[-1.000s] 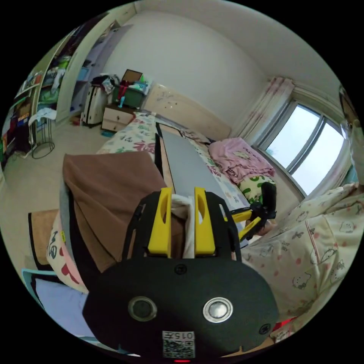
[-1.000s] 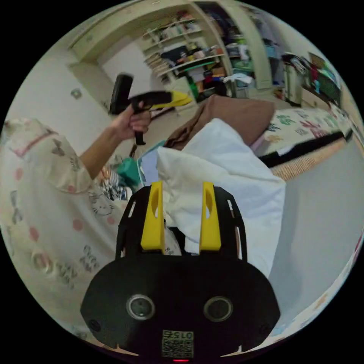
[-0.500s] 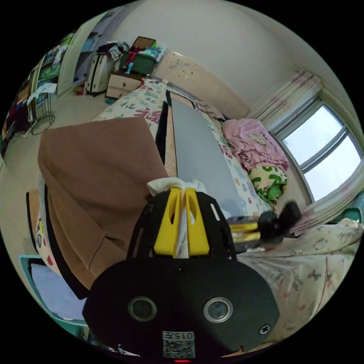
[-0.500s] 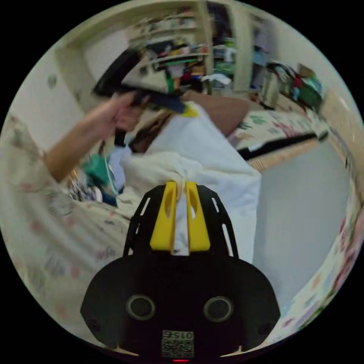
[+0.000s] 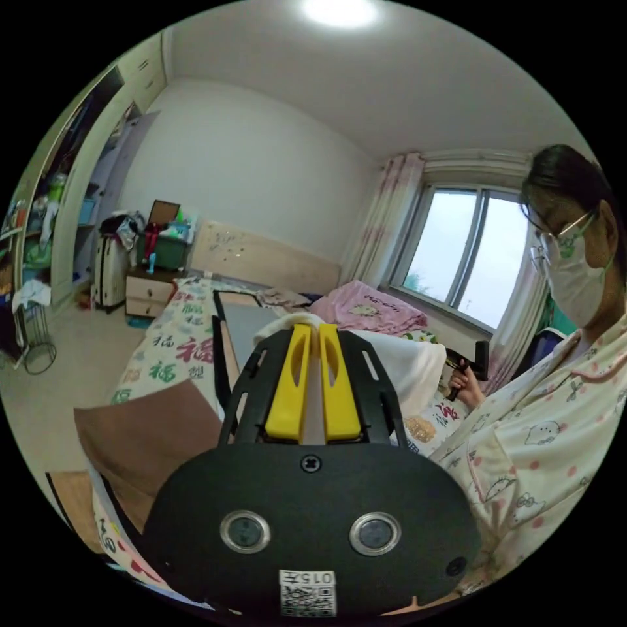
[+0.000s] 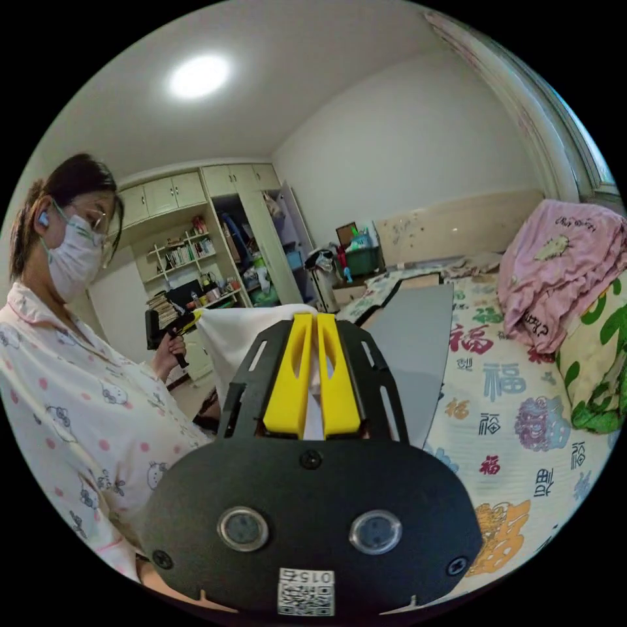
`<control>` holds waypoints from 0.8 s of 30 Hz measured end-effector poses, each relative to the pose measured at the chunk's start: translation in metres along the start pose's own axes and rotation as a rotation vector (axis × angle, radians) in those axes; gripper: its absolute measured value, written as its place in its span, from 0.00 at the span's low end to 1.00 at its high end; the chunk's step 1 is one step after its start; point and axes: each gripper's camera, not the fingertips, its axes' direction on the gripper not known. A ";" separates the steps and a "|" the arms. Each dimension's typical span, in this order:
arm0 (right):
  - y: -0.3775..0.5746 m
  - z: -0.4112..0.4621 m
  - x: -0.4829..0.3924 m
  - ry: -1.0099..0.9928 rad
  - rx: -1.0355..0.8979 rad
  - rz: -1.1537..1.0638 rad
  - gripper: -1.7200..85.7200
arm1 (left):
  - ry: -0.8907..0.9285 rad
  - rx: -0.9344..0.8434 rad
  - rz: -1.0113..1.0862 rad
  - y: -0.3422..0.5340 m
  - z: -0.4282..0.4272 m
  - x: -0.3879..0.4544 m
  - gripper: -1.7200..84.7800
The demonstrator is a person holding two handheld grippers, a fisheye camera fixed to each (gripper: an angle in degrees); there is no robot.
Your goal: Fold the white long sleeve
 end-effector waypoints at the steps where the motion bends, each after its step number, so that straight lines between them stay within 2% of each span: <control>1: -0.001 -0.016 -0.002 -0.007 0.029 -0.004 0.02 | 0.017 0.009 0.003 -0.003 -0.002 0.001 0.02; 8: -0.023 -0.108 -0.021 0.031 0.179 -0.081 0.02 | 0.207 0.063 0.100 -0.037 -0.029 0.033 0.02; 15: -0.045 -0.152 -0.015 0.061 0.253 -0.091 0.02 | 0.368 0.077 0.145 -0.075 -0.025 0.054 0.02; 18: -0.053 -0.134 0.019 0.111 0.212 -0.048 0.02 | 0.368 0.009 0.107 -0.087 0.014 0.041 0.02; 20: -0.059 -0.088 0.074 0.168 0.116 0.059 0.03 | 0.346 -0.063 0.045 -0.089 0.058 0.021 0.03; 22: -0.060 -0.040 0.130 0.223 0.015 0.182 0.03 | 0.265 -0.162 -0.049 -0.083 0.117 -0.007 0.03; 24: -0.055 0.007 0.182 0.290 -0.089 0.276 0.05 | 0.087 -0.266 -0.197 -0.058 0.196 -0.045 0.05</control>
